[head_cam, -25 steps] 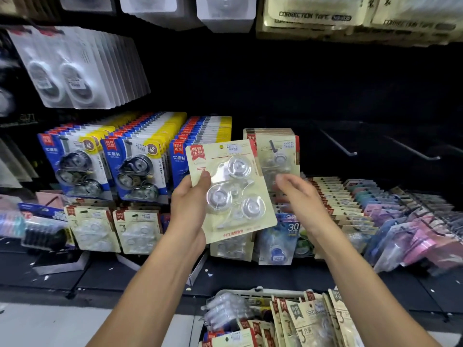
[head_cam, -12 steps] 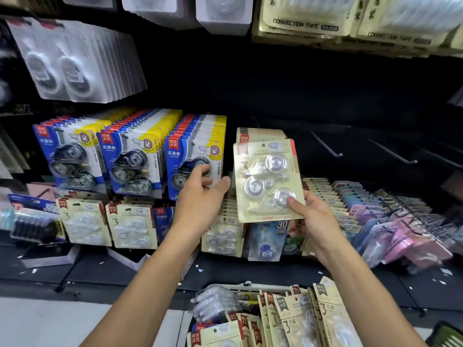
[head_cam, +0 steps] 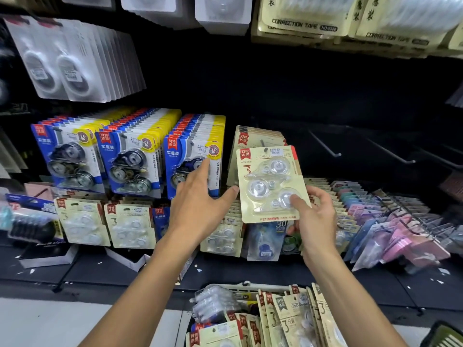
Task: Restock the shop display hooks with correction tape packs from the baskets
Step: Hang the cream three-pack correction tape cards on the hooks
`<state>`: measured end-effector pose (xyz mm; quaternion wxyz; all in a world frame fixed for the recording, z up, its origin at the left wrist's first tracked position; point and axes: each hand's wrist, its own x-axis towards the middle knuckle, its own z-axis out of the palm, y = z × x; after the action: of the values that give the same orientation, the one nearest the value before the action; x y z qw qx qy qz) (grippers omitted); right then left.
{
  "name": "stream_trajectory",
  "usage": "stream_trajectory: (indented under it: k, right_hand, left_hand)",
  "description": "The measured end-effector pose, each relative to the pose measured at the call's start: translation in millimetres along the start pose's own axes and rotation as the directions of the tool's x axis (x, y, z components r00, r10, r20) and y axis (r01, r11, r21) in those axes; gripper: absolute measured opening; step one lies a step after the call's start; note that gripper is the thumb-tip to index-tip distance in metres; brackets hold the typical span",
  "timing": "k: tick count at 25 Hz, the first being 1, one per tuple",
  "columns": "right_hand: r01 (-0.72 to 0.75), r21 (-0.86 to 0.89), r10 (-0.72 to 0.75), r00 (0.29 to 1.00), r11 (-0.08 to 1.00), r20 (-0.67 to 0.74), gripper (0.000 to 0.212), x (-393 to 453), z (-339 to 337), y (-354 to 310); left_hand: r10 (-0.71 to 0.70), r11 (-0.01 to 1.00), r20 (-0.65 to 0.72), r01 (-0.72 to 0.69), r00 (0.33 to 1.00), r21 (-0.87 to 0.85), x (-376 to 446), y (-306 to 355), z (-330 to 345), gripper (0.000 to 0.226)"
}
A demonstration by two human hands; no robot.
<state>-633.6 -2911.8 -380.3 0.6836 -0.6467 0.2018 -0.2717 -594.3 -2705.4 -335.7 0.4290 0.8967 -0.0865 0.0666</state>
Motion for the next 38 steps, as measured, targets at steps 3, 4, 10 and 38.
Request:
stream_trajectory:
  k: [3,4,10,38]
  right_hand:
    - [0.085,-0.195,-0.086,0.996,0.977,0.006,0.028,4,5,6]
    - [0.122,-0.266,-0.127,0.992,0.956,-0.002,0.028,8,6,6]
    - [-0.037,-0.247,0.076,0.985,0.968,0.152,0.060,43,18,17]
    - [-0.430,-0.824,0.592,0.792,0.369,-0.148,0.079,-10,-246,130]
  left_hand:
    - [0.048,0.993,0.011,-0.049,0.999,0.109,-3,1,-2,0.093]
    - [0.064,0.990,0.018,-0.066,0.998,0.127,-4,2,-2,0.093]
    - [0.095,0.968,0.071,-0.109,0.993,0.226,-6,-11,0,0.095]
    - [-0.160,0.984,0.774,0.036,0.613,0.175,-126,-25,239,0.076]
